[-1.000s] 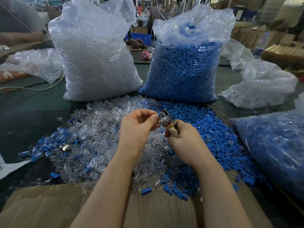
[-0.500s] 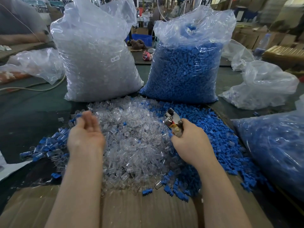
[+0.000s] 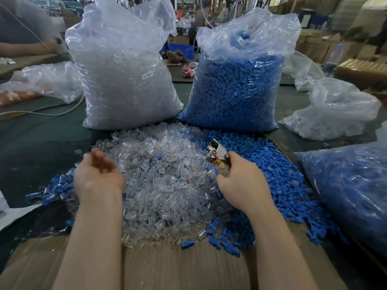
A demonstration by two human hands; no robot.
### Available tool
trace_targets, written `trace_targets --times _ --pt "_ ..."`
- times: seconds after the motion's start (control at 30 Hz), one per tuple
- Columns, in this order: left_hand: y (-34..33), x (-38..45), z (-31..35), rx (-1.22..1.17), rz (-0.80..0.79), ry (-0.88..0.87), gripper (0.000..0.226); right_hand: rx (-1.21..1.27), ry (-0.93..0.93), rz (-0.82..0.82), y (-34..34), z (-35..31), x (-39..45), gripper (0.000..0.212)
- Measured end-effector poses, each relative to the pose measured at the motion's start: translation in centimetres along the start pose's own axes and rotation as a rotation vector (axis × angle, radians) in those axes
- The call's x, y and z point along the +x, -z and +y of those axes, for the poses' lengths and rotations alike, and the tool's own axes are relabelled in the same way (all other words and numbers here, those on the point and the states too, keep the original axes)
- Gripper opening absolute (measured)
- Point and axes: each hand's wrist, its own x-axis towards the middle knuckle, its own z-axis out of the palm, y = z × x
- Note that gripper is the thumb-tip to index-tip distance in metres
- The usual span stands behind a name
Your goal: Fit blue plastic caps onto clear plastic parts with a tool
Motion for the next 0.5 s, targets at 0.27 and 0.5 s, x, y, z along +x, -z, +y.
trace_targets --times 0.27,0.5 --pt "-3.0 -5.0 -5.9 0.768 -0.61 0.197 0.052 -0.072 0.048 0.048 -0.1 -0.4 0.0 0.023" --pt "-3.3 -6.3 -7.7 1.026 -0.696 -0.01 0.018 -0.083 0.135 0.016 -0.2 -0.8 0.0 0.024"
